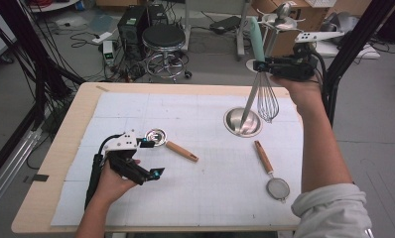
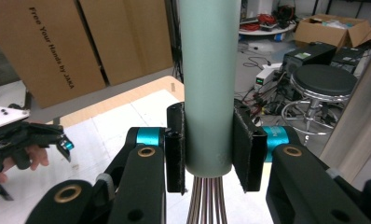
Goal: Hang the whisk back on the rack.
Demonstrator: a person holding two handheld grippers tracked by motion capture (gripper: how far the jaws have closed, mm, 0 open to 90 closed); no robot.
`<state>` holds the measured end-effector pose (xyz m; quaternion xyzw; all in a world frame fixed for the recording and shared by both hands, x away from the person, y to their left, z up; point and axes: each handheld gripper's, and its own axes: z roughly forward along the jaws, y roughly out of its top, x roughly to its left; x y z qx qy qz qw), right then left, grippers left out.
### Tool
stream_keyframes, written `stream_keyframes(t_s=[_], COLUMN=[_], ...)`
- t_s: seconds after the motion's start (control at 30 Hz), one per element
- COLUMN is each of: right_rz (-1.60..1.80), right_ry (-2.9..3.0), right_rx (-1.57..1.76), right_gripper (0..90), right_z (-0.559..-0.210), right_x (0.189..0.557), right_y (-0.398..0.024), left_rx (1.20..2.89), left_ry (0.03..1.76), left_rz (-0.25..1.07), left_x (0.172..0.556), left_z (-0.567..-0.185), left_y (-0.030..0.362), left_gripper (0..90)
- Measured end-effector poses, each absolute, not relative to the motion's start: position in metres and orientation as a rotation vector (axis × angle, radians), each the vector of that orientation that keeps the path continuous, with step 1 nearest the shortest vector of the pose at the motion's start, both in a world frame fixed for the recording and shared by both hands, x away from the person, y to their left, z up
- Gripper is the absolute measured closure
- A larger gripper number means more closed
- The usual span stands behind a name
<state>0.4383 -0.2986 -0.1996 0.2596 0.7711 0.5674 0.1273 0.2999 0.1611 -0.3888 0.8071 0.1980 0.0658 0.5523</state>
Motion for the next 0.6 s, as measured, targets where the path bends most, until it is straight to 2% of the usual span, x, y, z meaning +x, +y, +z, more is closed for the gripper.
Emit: stream_keyframes(t_s=[0.6], right_rz=[1.614], right_ry=[2.233], right_rx=[0.815], right_gripper=[69.4], right_z=[-0.1999], right_x=[0.4466], right_y=[-0.2977], left_rx=[1.909], left_ry=[0.473], left_rz=[0.151], left_x=[0.3001], left_z=[-0.3898], left_y=[0.1611], left_gripper=[1.6])
